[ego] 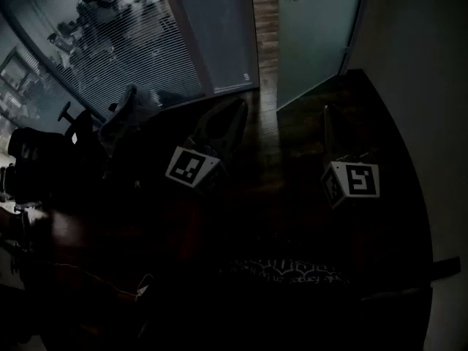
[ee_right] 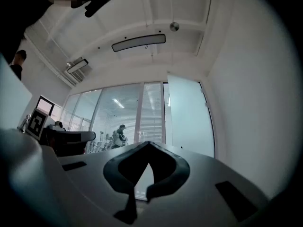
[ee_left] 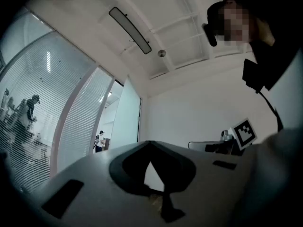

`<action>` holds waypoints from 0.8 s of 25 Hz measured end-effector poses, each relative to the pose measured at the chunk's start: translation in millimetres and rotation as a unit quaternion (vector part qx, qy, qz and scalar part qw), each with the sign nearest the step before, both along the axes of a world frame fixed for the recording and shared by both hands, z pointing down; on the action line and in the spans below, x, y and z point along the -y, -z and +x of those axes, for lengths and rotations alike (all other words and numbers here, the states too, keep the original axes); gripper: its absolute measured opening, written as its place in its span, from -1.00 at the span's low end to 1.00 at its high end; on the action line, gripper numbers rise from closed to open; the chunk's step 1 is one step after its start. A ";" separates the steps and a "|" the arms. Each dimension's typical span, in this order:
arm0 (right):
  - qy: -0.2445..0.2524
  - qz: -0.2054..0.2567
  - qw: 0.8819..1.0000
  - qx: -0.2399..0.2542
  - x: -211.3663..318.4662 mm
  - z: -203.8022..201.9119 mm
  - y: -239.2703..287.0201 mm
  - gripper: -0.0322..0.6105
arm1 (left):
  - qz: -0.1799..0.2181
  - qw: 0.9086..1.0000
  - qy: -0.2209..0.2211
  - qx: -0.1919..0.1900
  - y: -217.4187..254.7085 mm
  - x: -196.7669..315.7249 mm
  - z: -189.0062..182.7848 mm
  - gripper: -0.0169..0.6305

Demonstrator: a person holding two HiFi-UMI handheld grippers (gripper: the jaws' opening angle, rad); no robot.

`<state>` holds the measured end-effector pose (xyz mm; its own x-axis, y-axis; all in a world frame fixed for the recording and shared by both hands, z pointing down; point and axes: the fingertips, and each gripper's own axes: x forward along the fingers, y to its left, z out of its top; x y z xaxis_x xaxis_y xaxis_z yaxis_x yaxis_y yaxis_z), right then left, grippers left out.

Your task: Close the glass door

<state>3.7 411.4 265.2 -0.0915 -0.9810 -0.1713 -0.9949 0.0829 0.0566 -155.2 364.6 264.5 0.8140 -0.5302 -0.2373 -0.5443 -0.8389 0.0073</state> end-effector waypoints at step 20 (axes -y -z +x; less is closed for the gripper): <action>0.003 0.000 1.000 -0.006 1.2 0.7 -2.2 -0.89 | -0.005 1.000 0.005 -0.002 -3.5 0.8 -1.1 -0.94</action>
